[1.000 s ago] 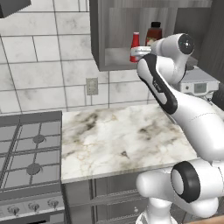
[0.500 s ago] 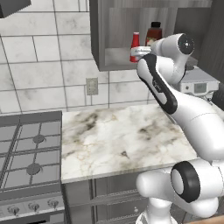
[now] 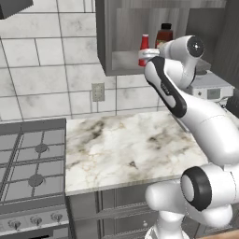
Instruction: Collect the paprika, ketchup, and shaker from the cabinet and place them next to the stove.
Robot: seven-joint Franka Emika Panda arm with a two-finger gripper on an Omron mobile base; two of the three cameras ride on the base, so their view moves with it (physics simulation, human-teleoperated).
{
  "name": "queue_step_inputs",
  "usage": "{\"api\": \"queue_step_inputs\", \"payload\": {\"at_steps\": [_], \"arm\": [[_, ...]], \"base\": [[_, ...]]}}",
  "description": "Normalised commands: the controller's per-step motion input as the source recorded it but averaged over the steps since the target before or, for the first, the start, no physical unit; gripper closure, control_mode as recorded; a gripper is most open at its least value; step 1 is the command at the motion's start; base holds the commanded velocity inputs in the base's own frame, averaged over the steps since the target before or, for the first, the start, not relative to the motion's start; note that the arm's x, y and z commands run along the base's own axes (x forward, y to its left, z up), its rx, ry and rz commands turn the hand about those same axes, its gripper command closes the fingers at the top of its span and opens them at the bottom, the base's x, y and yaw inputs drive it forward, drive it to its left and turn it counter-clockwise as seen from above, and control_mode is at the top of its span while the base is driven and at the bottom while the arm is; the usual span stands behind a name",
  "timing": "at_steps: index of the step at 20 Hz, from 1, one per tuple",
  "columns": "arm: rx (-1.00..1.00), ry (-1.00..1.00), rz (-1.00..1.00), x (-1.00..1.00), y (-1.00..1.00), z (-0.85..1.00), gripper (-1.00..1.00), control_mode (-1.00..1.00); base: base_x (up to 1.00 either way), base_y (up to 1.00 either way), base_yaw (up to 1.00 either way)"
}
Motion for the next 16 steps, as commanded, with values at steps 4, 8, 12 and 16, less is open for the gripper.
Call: {"api": "queue_step_inputs", "payload": {"at_steps": [4, 8, 12, 16], "arm": [[0.00, -0.01, 0.00, 0.16, -0.03, 0.01, -1.00, -1.00], [0.00, -0.03, 0.02, 0.11, -0.02, 0.06, -1.00, -1.00], [-0.01, -0.01, 0.02, 0.23, 0.00, 0.08, -1.00, -1.00], [0.00, 0.00, 0.00, 0.37, 0.00, 0.03, -1.00, -1.00]], "base": [[0.00, 0.00, 0.00], [0.00, 0.00, 0.00], [0.00, 0.00, 0.00], [0.00, 0.00, 0.00]]}}
